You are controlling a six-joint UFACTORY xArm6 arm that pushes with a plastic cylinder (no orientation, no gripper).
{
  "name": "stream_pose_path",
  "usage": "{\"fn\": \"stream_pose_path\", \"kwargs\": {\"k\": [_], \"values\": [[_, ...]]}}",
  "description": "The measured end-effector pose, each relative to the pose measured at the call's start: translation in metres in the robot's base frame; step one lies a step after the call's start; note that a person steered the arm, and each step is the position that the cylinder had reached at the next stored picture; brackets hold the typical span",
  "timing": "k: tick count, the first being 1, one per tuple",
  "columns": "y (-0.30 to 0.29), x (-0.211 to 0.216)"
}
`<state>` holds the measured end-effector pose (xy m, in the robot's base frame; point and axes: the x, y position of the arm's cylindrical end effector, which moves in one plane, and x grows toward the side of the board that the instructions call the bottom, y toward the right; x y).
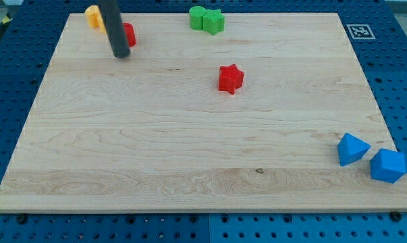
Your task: Move the red star into red circle
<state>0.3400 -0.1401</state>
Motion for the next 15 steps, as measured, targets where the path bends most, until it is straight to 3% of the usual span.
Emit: {"fn": "stream_pose_path", "kwargs": {"k": [2, 3, 4, 6, 9, 15], "values": [[0.142, 0.106], [0.220, 0.129], [0.258, 0.104], [0.218, 0.055], [0.179, 0.076], [0.039, -0.011]]}}
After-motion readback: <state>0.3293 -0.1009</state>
